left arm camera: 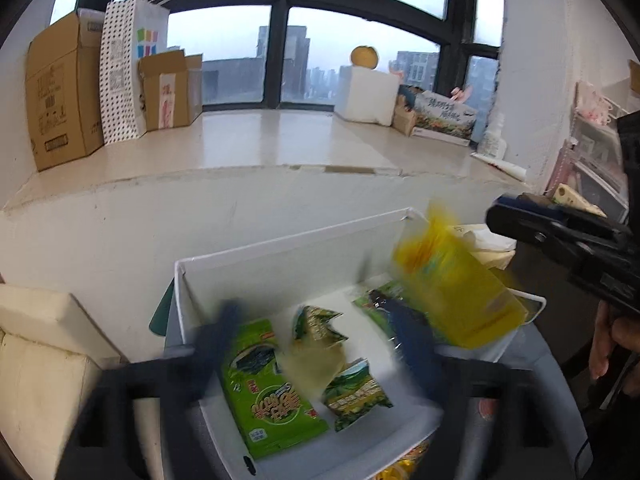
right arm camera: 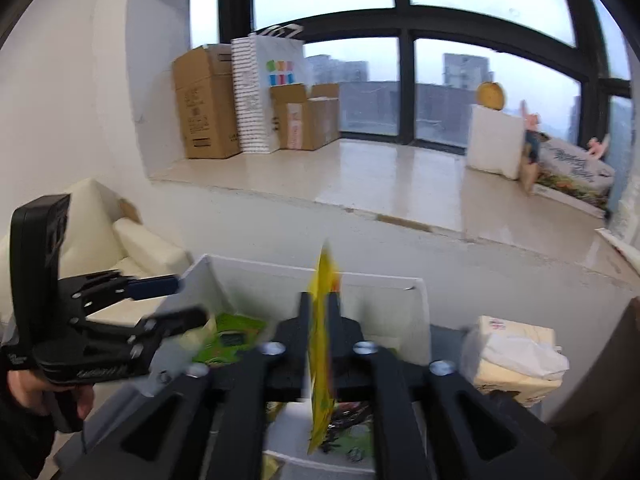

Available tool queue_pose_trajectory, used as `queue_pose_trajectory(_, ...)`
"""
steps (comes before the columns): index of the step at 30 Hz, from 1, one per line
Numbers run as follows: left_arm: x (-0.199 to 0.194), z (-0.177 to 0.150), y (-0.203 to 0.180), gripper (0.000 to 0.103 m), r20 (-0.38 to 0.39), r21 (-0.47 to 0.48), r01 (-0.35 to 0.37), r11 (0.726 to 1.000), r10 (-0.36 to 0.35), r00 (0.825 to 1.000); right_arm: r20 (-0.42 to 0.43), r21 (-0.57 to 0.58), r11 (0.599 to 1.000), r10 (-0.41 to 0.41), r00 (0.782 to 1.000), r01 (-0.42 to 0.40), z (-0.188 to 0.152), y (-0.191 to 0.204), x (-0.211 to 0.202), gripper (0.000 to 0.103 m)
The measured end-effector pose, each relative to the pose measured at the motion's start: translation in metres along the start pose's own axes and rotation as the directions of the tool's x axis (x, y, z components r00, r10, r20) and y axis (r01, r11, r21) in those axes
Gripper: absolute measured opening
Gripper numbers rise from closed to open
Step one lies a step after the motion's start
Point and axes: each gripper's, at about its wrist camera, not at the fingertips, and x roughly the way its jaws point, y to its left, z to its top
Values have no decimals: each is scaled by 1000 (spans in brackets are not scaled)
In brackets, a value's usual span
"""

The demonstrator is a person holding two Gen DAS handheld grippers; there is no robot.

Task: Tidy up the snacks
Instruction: 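Carry the pouch and jelly cup over the white box and open both tools, then grasp the yellow jelly cup with the right tool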

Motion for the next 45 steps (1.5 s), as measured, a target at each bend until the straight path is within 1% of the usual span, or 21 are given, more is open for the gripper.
queue_pose_trajectory(1,-1,-1,1,103,13,0,0,1000,0,1000,6,-1,1000,-7,1000,7,1,0,0,91)
queue_pose_trajectory(2,-2,-2,0,103,15,2,-1,1000,1,1000,30,1,1000,-8,1000,8,-1,-1,-3,98)
queue_pose_trajectory(4,-2,-2,-1,103,-1,9,-9,1000,9,1000,47,-4,1000,-7,999,7,-2,-1,-7,98)
queue_pose_trajectory(6,-5,-2,-4,103,-5,16,-15,1000,15,1000,31,-7,1000,-30,999,31,-1,0,-7,98)
queue_pose_trajectory(10,-19,-2,-14,103,11,32,-17,999,17,1000,37,-8,999,-36,999,37,-3,0,-14,99)
queue_pose_trajectory(12,-27,-3,-19,103,11,35,-18,999,18,1000,40,-11,999,-42,998,42,-5,2,-21,103)
queue_pose_trajectory(13,-31,-5,-21,103,12,36,-16,999,16,1000,42,-10,999,-44,998,45,-7,3,-24,103)
queue_pose_trajectory(17,-56,-17,-34,103,25,38,-6,999,5,1000,45,2,999,-35,998,34,-17,5,-44,103)
queue_pose_trajectory(20,-82,-37,-46,103,37,42,14,999,-16,999,55,6,999,-38,998,38,-33,6,-68,103)
queue_pose_trajectory(23,-108,-66,-58,103,49,50,30,998,-33,998,67,10,999,-40,997,39,-67,5,-103,103)
queue_pose_trajectory(25,-122,-93,-65,103,43,47,38,998,-40,998,71,30,999,-36,997,34,-92,4,-123,103)
queue_pose_trajectory(28,-137,-137,-72,103,18,4,65,998,-65,998,61,96,995,-25,998,19,-141,-2,-152,103)
queue_pose_trajectory(30,-142,-159,-76,103,5,-24,71,997,-71,997,40,150,988,-26,999,20,-179,-5,-164,103)
queue_pose_trajectory(31,-144,-173,-78,103,-10,-42,79,996,-79,997,30,163,986,-30,999,24,-191,-6,-166,103)
queue_pose_trajectory(33,-146,-192,-81,103,-30,-63,82,995,-84,996,-13,195,980,-39,999,41,-222,-7,-166,103)
queue_pose_trajectory(37,-152,-214,-84,103,-54,-83,88,993,-93,994,-78,243,969,-32,996,50,-254,-10,-159,103)
queue_pose_trajectory(41,-159,-220,-82,103,-52,-95,81,992,-86,995,-110,263,962,-49,993,77,-256,-16,-145,103)
queue_pose_trajectory(45,-162,-221,-78,103,-51,-102,78,992,-84,995,-141,298,949,-65,988,105,-241,-33,-116,103)
